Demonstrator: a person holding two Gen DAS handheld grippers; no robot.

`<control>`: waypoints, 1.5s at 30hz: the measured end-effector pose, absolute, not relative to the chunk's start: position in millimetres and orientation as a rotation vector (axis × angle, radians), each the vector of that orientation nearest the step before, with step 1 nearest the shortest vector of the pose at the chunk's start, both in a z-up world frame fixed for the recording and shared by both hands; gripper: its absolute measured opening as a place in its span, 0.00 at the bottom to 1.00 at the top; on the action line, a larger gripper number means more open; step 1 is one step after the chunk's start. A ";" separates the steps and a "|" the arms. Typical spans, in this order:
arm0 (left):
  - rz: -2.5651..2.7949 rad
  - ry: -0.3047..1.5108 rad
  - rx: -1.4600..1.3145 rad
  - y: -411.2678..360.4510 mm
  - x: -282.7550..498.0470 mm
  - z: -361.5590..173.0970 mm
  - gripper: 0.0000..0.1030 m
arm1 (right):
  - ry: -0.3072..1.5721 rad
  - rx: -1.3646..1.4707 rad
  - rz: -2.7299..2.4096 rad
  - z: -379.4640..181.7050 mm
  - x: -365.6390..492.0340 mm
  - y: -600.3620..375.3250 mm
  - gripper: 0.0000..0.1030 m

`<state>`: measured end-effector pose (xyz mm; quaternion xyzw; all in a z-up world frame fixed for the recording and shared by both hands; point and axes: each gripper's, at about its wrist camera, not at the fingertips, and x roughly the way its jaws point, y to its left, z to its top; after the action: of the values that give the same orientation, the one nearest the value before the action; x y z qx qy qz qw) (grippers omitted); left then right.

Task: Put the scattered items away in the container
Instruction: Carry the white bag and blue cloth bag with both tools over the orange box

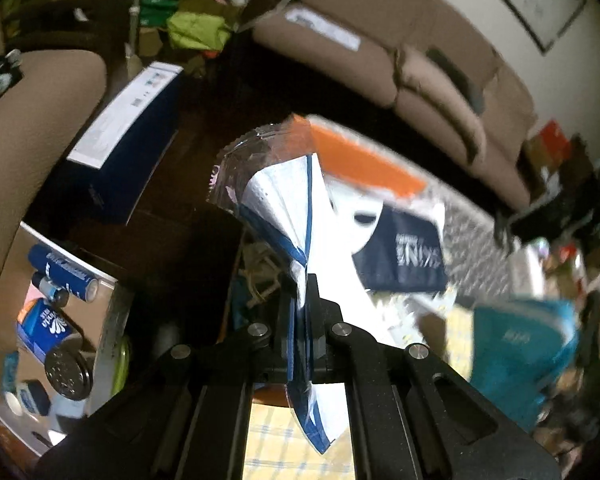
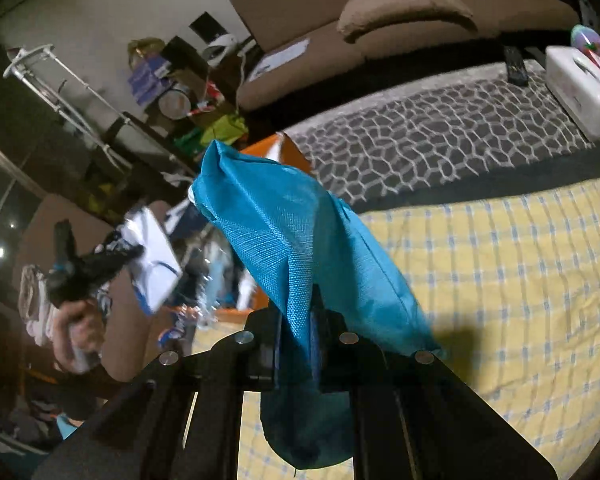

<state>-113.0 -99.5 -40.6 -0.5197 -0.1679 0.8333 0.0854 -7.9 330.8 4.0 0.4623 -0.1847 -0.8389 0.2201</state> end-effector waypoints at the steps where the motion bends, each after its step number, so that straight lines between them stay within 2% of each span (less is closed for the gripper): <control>1: 2.464 -0.449 -1.579 -91.7 -116.3 -46.5 0.03 | -0.497 1.265 -2.320 10.8 -8.7 325.7 0.09; 5: 2.462 -0.287 -1.691 -64.6 -126.4 -71.1 0.04 | -0.466 1.201 -2.328 33.7 -24.6 309.0 0.09; 7: 2.487 -0.292 -1.687 -59.8 -131.8 -77.2 0.04 | -0.427 1.170 -2.339 44.1 -33.6 298.8 0.09; 12: 2.661 -0.277 -1.571 -63.5 -137.6 -69.9 0.06 | -0.082 1.021 -2.499 82.9 -59.5 244.7 0.09; 15: 2.672 -0.266 -1.548 -63.4 -141.6 -78.9 0.06 | 0.005 0.967 -2.516 91.7 -81.0 209.3 0.09; 19: 2.674 -0.283 -1.551 -65.4 -141.9 -80.5 0.06 | 0.105 1.002 -2.440 74.4 -107.9 152.8 0.09; 25: 2.626 -0.316 -1.610 -69.5 -144.8 -75.7 0.08 | 0.315 1.125 -2.308 3.5 -132.9 71.4 0.09; 27: 2.602 -0.338 -1.669 -72.3 -145.2 -74.4 0.23 | 0.266 1.198 -2.248 -23.8 -143.5 62.9 0.09; 29: 2.550 -0.405 -1.723 -77.3 -145.8 -73.2 0.61 | 0.239 1.250 -2.209 -45.4 -150.1 60.8 0.10; 30: 2.512 -0.478 -1.692 -79.9 -142.6 -70.5 0.67 | 0.211 1.266 -2.194 -54.9 -152.6 61.3 0.10; 31: 2.490 -0.520 -1.674 -82.6 -141.2 -69.9 0.71 | 0.180 1.263 -2.188 -57.0 -153.6 63.4 0.11; 33: 2.464 -0.584 -1.678 -90.1 -139.8 -68.7 0.71 | 0.136 1.271 -2.158 -54.0 -155.1 68.4 0.13; 36: 2.516 -0.604 -1.652 -100.8 -132.8 -57.7 0.72 | 0.115 1.242 -2.128 -38.5 -147.7 73.4 0.30; 38: 2.571 -0.607 -1.607 -107.6 -124.8 -45.1 0.81 | 0.099 1.212 -2.106 -25.8 -137.2 78.4 0.34; 40: 2.714 -0.571 -1.534 -115.0 -111.4 -24.2 0.88 | 0.009 1.190 -2.032 -14.3 -126.1 88.8 0.34; 43: 2.878 -0.483 -1.407 -117.9 -92.4 5.2 0.92 | -0.101 1.182 -1.972 -2.8 -113.7 99.2 0.45; 45: 2.927 -0.473 -1.325 -120.1 -77.9 20.8 0.97 | -0.137 1.157 -2.007 7.6 -100.2 112.7 0.46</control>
<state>-77.9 -120.1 20.8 -0.4075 -0.1454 0.9000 -0.0529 -100.2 112.7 7.6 0.4571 -0.0541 -0.7929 0.3993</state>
